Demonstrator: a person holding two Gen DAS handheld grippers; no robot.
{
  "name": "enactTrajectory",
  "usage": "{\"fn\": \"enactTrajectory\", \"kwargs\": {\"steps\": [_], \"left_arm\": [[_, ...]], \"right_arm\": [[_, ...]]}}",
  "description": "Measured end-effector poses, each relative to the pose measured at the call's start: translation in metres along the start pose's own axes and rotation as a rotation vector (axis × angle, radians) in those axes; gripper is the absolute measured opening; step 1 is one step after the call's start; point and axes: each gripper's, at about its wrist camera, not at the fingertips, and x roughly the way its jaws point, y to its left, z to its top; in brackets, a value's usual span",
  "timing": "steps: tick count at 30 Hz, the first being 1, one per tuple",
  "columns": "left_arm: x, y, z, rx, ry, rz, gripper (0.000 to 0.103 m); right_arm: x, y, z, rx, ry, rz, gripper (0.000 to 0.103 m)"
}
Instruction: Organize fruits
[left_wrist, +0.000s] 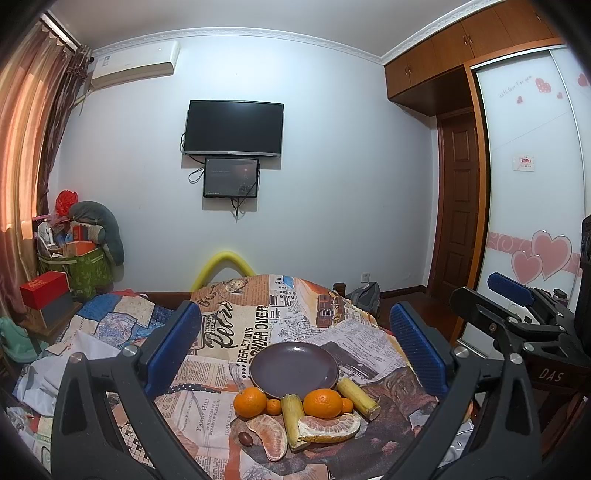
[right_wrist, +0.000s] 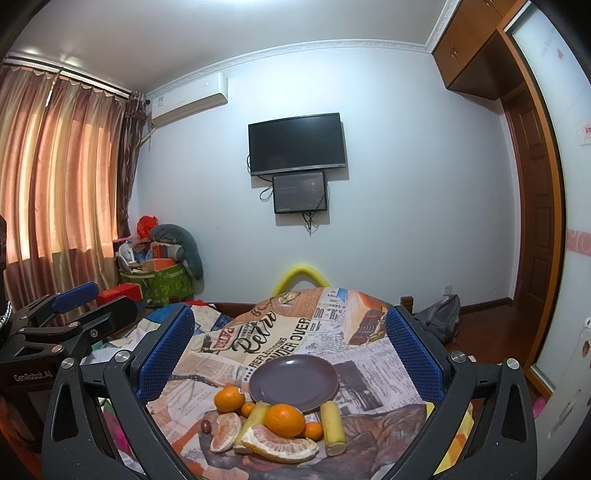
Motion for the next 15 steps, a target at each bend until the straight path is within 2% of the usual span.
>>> {"fn": "enactTrajectory", "kwargs": {"steps": [15], "left_arm": [[0.0015, -0.0001, 0.0000, -0.001, 0.005, -0.001, 0.103]], "right_arm": [[0.0010, -0.0006, -0.0023, 0.000, 0.004, 0.000, 0.103]]}}
